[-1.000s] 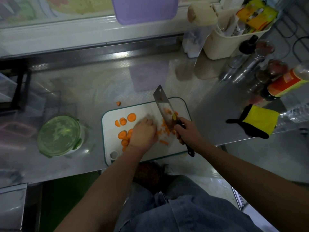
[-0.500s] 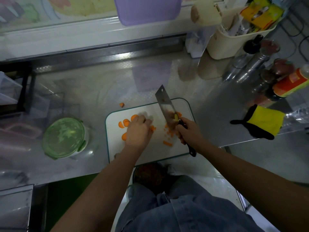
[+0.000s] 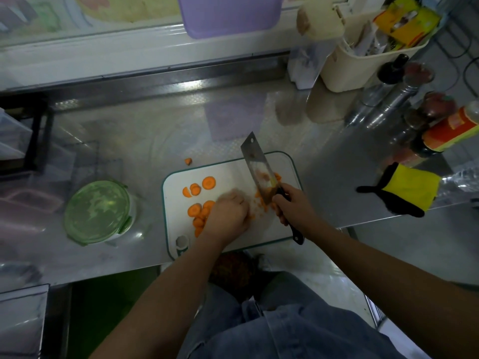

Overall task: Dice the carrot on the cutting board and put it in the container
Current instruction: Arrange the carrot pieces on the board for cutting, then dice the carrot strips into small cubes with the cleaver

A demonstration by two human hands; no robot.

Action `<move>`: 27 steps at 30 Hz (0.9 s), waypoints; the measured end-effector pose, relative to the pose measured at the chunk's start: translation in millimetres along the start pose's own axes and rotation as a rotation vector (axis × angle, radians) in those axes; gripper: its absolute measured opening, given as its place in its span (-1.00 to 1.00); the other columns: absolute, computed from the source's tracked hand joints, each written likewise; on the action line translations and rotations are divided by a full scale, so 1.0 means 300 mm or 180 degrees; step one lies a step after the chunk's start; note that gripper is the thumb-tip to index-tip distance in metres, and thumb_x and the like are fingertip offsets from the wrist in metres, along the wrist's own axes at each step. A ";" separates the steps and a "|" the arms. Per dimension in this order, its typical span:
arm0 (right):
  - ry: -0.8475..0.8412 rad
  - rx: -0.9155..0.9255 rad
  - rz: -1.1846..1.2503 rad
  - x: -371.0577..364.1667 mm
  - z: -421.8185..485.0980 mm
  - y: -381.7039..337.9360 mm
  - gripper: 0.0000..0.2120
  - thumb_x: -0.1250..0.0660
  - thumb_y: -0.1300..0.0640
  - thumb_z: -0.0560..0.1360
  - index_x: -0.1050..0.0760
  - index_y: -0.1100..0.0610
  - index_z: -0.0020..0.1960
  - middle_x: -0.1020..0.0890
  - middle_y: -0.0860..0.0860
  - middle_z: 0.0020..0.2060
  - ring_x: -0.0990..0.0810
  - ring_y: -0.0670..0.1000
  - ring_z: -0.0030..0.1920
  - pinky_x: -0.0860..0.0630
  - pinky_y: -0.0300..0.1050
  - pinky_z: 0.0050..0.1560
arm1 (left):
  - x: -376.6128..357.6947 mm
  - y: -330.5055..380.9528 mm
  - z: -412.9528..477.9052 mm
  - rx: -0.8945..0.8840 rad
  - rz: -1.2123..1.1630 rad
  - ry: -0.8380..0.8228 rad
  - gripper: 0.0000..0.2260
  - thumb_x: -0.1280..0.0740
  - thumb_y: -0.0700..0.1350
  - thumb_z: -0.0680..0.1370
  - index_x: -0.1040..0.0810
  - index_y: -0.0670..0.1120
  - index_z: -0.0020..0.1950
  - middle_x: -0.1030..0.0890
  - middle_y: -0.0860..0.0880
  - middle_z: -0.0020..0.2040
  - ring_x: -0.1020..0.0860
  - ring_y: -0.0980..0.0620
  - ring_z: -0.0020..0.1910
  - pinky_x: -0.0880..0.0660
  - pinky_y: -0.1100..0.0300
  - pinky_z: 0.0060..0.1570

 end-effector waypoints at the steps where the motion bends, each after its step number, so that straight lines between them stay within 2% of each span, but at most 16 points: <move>1: -0.0022 -0.0003 0.0003 -0.002 0.003 0.002 -0.81 -0.18 0.26 0.52 -0.46 0.01 -0.15 -0.46 0.12 -0.44 -0.38 0.06 -0.52 -0.37 -0.11 -0.48 | 0.006 -0.026 -0.001 0.0220 -0.0042 0.0128 -0.85 -0.41 -0.08 0.39 -0.60 -0.16 -0.17 -0.59 -0.14 -0.18 -0.55 -0.16 -0.11 -0.47 0.08 -0.17; 4: -0.0035 -0.0080 0.0035 -0.017 0.007 0.009 -0.89 -0.18 0.27 0.52 -0.46 0.14 -0.08 -0.45 0.12 -0.46 -0.37 0.05 -0.54 -0.37 -0.11 -0.49 | 0.031 -0.096 0.000 0.0903 -0.0161 0.0395 -0.83 -0.41 -0.03 0.43 -0.61 -0.14 -0.19 -0.57 -0.11 -0.20 -0.53 -0.12 -0.10 -0.47 0.06 -0.25; 8: -0.0036 -0.0109 -0.0024 -0.033 -0.010 0.012 -0.84 -0.17 0.28 0.53 -0.44 0.26 0.08 -0.46 0.15 -0.47 -0.39 0.07 -0.56 -0.37 -0.15 -0.53 | 0.039 -0.134 0.020 0.1237 -0.0171 0.0433 -0.84 -0.30 -0.08 0.53 -0.64 -0.12 -0.04 -0.54 -0.12 -0.02 -0.47 -0.09 0.08 -0.43 0.05 -0.05; 14: 0.0078 -0.0129 -0.0073 -0.061 -0.053 0.023 -0.93 -0.17 0.28 0.52 -0.43 0.22 -0.05 -0.45 0.12 -0.51 -0.37 0.03 -0.60 -0.35 -0.17 -0.56 | 0.016 -0.151 -0.003 0.0981 -0.0453 0.0652 -0.75 -0.35 -0.13 0.49 -0.59 -0.17 0.14 -0.53 -0.17 0.05 -0.47 -0.18 0.08 -0.42 0.00 0.04; 17: 0.0176 -0.0058 -0.0173 -0.090 -0.083 0.033 -0.91 -0.17 0.27 0.53 -0.43 0.14 -0.07 -0.47 0.12 -0.51 -0.38 0.00 -0.62 -0.36 -0.19 -0.57 | 0.006 -0.167 -0.019 0.0709 -0.0485 0.0650 -0.65 -0.40 -0.07 0.44 -0.57 -0.18 0.18 -0.52 -0.16 0.05 -0.47 -0.15 0.07 -0.44 0.02 0.04; 22: 0.0307 -0.0029 -0.0629 -0.099 -0.092 0.072 -0.93 -0.19 0.24 0.54 -0.42 0.21 -0.01 -0.48 0.10 -0.47 -0.41 -0.10 -0.58 -0.42 -0.12 -0.48 | -0.016 -0.174 -0.023 0.0298 -0.0281 -0.0083 -0.39 -0.40 0.05 0.36 -0.43 -0.14 0.36 -0.46 -0.13 0.21 -0.41 -0.14 0.20 -0.39 0.00 0.18; 24: 0.0438 -0.0031 -0.0753 -0.087 -0.090 0.075 -0.92 -0.19 0.23 0.53 -0.43 0.20 0.00 -0.49 0.13 -0.44 -0.42 -0.06 -0.54 -0.46 -0.05 -0.42 | -0.014 -0.164 -0.017 0.0282 -0.0186 -0.0130 -0.41 -0.40 0.01 0.38 -0.42 -0.14 0.37 -0.45 -0.13 0.21 -0.39 -0.14 0.19 -0.37 0.01 0.17; 27: 0.0532 -0.0033 -0.0690 -0.083 -0.089 0.061 -0.89 -0.19 0.23 0.53 -0.43 0.21 0.03 -0.49 0.10 -0.45 -0.42 -0.11 -0.55 -0.44 -0.11 -0.44 | -0.005 -0.153 -0.008 0.0375 -0.0343 -0.0034 -0.51 -0.40 -0.06 0.42 -0.47 -0.14 0.33 -0.45 -0.15 0.18 -0.39 -0.15 0.17 -0.37 0.03 0.10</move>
Point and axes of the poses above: each hand's wrist, its own z-axis towards the middle knuckle, its own x-axis out of the back of the hand, y = z × x, the point moved 2 cm from there along z, towards the middle knuckle
